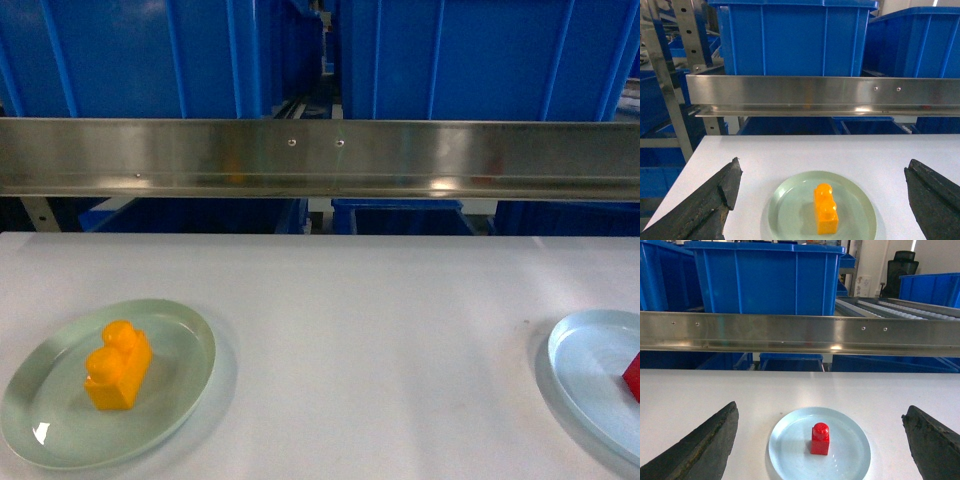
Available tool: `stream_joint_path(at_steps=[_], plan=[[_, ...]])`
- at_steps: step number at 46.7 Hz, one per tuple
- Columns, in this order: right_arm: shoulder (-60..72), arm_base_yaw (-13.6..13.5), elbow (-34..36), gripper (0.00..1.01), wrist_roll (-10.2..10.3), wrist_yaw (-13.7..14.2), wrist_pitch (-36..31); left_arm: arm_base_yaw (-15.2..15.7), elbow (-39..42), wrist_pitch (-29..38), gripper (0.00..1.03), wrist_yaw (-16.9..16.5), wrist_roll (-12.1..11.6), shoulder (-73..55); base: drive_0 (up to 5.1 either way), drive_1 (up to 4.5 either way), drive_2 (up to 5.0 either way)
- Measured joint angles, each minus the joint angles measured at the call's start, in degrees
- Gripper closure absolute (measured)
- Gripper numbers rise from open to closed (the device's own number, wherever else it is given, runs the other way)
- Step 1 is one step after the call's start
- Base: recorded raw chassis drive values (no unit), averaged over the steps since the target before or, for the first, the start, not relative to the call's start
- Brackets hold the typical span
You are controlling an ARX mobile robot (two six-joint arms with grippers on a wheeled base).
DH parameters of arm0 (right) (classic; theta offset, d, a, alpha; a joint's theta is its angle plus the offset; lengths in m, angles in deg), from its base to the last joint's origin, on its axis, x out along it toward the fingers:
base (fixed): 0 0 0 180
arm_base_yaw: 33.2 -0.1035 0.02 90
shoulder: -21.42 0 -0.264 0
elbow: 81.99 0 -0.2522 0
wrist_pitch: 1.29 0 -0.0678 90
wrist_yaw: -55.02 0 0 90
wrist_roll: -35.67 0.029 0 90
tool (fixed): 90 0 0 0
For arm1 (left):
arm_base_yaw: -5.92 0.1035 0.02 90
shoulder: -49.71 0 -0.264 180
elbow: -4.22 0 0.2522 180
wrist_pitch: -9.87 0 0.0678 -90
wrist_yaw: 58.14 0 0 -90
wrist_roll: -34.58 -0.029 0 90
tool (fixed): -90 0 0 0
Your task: Sort and place red and yellow blocks in left bins
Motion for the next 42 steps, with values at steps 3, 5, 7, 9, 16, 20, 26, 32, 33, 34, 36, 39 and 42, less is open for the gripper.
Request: stream_joint_path(at_steps=[3,5,7,9,16,20,26,32,33,34,36,39,42], plan=[[0.0,0.0,0.0,0.03,0.0,0.0,0.0,0.0,0.0,0.0,0.05,0.0,0.0,0.0,0.0,0.00,0.0],[0.0,-3.8,0.0,0.03,0.0,4.9,1.0,0.5,0.0,0.0,0.05,-0.5,0.0,0.0,0.0,0.00,0.0],[0.0,-10.4,0.2,0.03,-0.5,10.0,0.3,7.8,0.1,-0.3,0.05,-8.1,0.6,0.0,0.0,0.00,0.0],[0.0,-11.7,0.2,0.03,-0.5,11.1,0.4,10.5,0.1,-0.3,0.05,-10.3,1.0,-0.1,0.0,0.00,0.0],[0.0,-14.0,0.4,0.03,-0.5,13.7,0.4,20.8,0.4,4.3,0.05,-21.3,2.5,-3.1,0.0,0.00,0.0],[0.1,-14.3,0.3,0.03,-0.6,14.4,0.6,22.9,0.4,9.9,0.05,-24.1,3.2,-8.7,0.0,0.00,0.0],[5.4,-14.4,0.0,0.03,-0.9,14.4,-6.6,24.8,0.0,17.8,0.05,-27.4,5.2,-17.9,0.0,0.00,0.0],[19.6,-10.5,-1.0,0.03,-1.5,10.7,-15.8,24.4,-1.7,23.3,0.05,-28.8,7.1,-28.0,0.0,0.00,0.0],[23.2,-9.6,-2.0,0.03,-1.6,10.1,-18.2,23.8,-2.8,25.0,0.05,-29.0,7.6,-30.4,0.0,0.00,0.0],[26.3,-9.0,-3.1,0.03,-1.9,9.2,-20.2,23.5,-4.3,26.2,0.05,-29.6,8.2,-32.9,0.0,0.00,0.0],[31.1,-8.1,-5.4,0.03,-2.4,8.1,-24.1,22.8,-6.4,28.0,0.05,-29.8,8.6,-35.8,0.0,0.00,0.0],[36.5,-6.9,-8.2,0.03,-2.7,6.7,-28.3,21.6,-9.3,30.9,0.05,-29.8,8.9,-39.9,0.0,0.00,0.0],[43.0,-5.4,-11.0,0.03,-3.4,5.2,-32.3,20.0,-12.2,33.0,0.05,-29.8,9.3,-44.5,0.0,0.00,0.0]])
